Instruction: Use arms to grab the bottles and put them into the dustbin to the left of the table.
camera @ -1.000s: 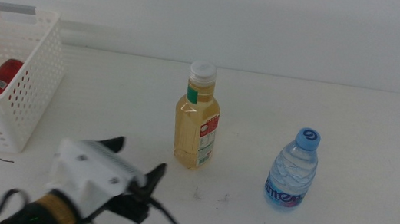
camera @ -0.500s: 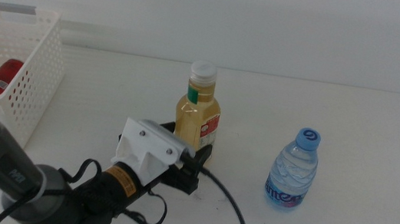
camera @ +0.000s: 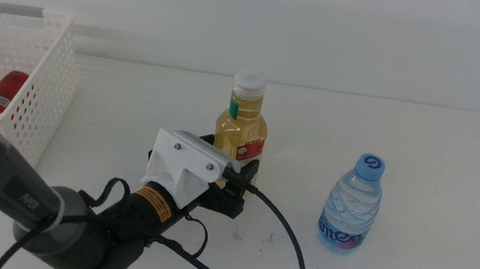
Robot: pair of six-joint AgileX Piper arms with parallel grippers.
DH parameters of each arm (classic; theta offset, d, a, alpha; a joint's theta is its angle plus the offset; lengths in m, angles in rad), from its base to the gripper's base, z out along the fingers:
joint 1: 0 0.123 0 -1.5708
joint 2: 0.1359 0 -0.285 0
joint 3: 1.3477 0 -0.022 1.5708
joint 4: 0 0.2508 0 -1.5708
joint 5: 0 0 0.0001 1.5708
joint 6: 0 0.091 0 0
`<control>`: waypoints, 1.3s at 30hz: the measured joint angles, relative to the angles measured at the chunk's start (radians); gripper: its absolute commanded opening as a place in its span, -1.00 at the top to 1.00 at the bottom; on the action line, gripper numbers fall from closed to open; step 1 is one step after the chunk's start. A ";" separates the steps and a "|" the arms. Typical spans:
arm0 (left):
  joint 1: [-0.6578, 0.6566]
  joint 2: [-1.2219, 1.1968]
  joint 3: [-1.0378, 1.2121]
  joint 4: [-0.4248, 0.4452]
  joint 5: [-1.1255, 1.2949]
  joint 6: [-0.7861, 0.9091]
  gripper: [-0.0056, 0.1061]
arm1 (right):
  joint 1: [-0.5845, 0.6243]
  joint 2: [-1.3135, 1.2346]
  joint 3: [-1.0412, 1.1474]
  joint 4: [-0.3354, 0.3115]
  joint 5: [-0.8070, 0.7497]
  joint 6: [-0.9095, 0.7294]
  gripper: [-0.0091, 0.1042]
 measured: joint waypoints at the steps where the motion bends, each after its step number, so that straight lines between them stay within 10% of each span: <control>1: 0.009 0.000 0.000 0.017 0.002 -0.009 -0.78 | 0.000 0.000 0.000 0.000 0.000 0.000 -0.59; 12: 0.207 0.000 0.000 0.447 -0.004 -0.165 -0.78 | 0.000 0.000 0.000 0.000 0.000 0.000 -0.59; 39: 0.228 0.175 -0.215 0.556 -0.024 -0.232 -0.78 | 0.000 0.000 0.000 0.000 0.000 0.000 -0.59</control>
